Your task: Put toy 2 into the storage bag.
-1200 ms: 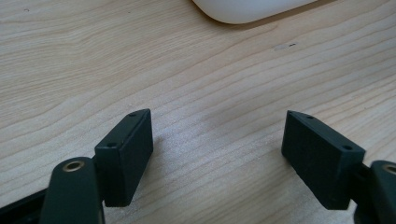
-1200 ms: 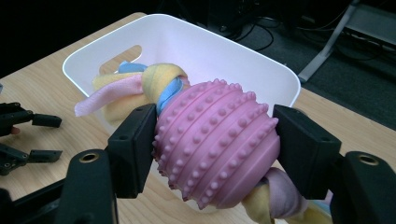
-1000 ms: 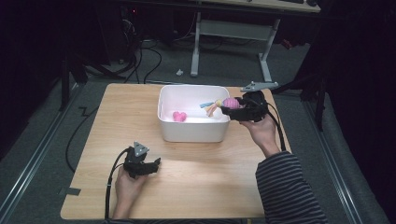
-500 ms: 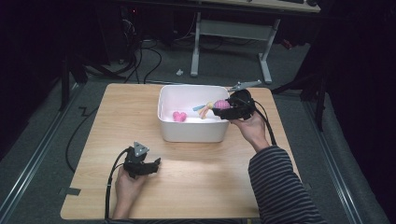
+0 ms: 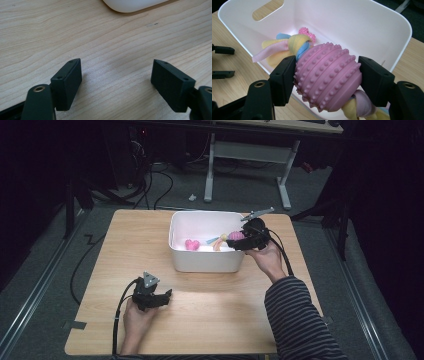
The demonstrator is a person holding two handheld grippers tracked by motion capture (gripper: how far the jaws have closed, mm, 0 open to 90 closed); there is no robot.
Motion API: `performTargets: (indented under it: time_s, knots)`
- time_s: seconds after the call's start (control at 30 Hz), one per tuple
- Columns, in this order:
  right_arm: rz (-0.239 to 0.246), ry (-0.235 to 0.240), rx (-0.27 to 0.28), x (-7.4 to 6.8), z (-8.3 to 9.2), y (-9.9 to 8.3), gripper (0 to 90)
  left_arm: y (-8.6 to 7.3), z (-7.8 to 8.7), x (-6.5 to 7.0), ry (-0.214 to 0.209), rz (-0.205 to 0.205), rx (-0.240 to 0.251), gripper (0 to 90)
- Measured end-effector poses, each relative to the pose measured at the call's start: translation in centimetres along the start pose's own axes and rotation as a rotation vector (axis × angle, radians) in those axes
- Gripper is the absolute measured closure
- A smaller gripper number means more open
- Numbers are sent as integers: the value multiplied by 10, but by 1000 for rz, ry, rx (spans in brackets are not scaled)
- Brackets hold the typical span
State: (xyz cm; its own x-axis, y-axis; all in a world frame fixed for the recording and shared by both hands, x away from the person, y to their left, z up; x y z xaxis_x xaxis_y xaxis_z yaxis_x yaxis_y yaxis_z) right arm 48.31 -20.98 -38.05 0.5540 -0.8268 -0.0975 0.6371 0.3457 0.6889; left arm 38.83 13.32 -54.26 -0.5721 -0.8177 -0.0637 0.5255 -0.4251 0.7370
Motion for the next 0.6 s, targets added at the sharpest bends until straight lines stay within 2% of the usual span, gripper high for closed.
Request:
performTargets:
  time_s: [0.23, 0.4, 0.6]
  knots:
    - [-13, -1, -28, 4, -3, -3, 335, 0, 0, 0, 0, 1, 1, 250]
    - [-15, 6, -28, 5, -2, -3, 334, 0, 0, 0, 0, 1, 1, 250]
    - [6, 7, -34, 3, -3, -4, 326, 0, 0, 0, 0, 2, 1, 250]
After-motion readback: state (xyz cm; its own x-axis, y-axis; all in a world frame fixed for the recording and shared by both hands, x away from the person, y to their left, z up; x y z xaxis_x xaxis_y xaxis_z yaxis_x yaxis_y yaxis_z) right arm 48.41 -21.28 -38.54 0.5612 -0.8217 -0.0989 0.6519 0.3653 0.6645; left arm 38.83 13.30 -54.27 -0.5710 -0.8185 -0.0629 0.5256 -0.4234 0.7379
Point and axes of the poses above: each handheld gripper's, and its own axes: z roughly backward along the jaws, y roughly out of its top, x roughly to its right, the point moved 1 cm from there along -z, roughly forward along the jaws, and after that the axes turned 6 degrees about -z, right-handed, at the moved point
